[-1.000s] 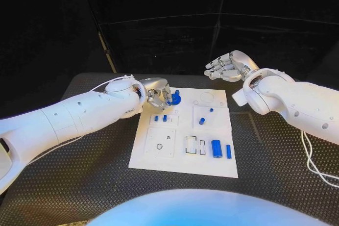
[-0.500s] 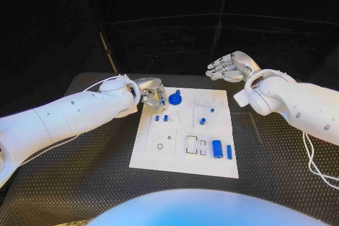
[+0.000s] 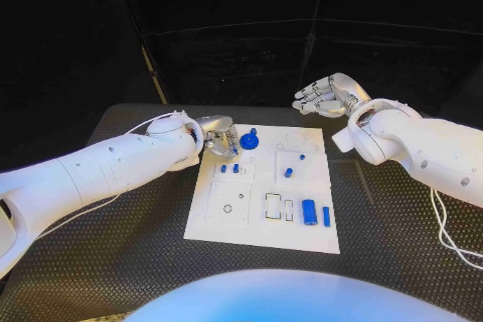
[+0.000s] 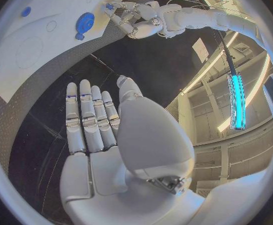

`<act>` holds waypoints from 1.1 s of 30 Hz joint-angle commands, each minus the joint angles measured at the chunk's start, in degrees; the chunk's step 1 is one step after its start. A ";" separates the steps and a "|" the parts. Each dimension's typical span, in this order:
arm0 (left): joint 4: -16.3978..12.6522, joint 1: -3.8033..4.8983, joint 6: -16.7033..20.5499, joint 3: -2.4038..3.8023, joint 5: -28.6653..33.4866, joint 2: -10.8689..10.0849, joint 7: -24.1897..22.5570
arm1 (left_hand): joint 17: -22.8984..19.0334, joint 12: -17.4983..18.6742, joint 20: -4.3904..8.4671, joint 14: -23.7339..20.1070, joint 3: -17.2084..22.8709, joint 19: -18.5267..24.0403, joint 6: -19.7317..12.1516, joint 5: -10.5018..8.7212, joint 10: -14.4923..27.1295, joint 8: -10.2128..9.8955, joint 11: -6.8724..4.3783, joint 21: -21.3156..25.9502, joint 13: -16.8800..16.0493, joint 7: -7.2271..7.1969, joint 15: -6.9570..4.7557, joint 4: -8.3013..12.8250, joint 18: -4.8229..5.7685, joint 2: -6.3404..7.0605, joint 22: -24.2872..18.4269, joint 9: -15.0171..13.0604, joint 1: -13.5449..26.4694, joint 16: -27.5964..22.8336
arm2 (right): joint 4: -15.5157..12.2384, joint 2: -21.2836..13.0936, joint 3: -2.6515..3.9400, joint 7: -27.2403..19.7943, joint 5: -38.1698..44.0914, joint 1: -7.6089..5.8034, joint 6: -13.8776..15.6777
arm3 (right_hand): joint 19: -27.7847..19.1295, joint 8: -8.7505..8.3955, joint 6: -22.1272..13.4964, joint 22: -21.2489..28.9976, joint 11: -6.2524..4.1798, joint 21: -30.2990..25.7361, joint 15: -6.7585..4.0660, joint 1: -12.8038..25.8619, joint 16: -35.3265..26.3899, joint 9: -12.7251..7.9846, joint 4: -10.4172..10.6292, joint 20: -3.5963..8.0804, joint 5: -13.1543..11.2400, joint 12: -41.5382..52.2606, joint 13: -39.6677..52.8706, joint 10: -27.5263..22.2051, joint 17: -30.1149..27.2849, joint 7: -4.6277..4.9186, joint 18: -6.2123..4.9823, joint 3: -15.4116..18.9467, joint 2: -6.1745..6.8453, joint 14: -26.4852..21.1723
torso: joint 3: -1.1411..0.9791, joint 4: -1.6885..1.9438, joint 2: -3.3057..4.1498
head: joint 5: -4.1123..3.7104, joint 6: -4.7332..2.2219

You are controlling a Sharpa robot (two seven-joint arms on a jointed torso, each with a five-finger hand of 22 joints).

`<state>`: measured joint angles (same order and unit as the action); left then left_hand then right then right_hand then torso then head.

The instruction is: Assemble the parts on the task board

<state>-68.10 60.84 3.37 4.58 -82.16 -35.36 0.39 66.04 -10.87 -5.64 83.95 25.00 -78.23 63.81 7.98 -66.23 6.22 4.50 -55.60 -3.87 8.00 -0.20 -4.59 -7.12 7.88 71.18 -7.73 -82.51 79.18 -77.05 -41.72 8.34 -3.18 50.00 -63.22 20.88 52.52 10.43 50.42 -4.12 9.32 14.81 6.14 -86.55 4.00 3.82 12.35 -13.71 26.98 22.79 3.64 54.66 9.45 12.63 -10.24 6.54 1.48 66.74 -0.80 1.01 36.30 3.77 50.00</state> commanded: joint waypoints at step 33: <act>1.49 -0.24 -1.79 -0.01 0.65 1.18 0.68 | -0.38 0.47 -0.16 0.85 0.34 0.13 0.25 -0.40 -0.49 -0.52 -0.08 0.28 -0.06 0.03 0.10 0.05 0.31 0.19 -0.12 0.13 0.22 0.03 | -0.09 0.19 0.04 -0.49 -0.46 -0.11 -0.78 | 0.41 -0.34 -0.09 0.08 0.02 -0.29 0.33 0.03 -0.13 -0.05 0.02 0.07 0.24 -0.34 -0.07 -0.44 -0.08 0.42 -0.25 -0.58 -0.38 -0.06 | 0.03 0.06 0.02 | 0.07 0.00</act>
<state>-66.67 60.56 2.14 4.54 -81.81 -34.28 1.31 65.75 -10.65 -5.64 83.95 25.00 -78.23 63.80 7.98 -66.23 6.00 4.50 -55.60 -3.85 7.99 -0.20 -4.59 -7.12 7.88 71.09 -7.65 -82.51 79.18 -77.05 -41.60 8.34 -3.20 49.85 -63.21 20.62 52.52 10.43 50.42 -4.13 9.32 14.81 6.14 -86.55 4.00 3.82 12.33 -13.71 26.98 22.78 3.65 54.66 9.47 12.63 -10.25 6.18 1.48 66.74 -0.78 1.06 36.30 3.90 50.00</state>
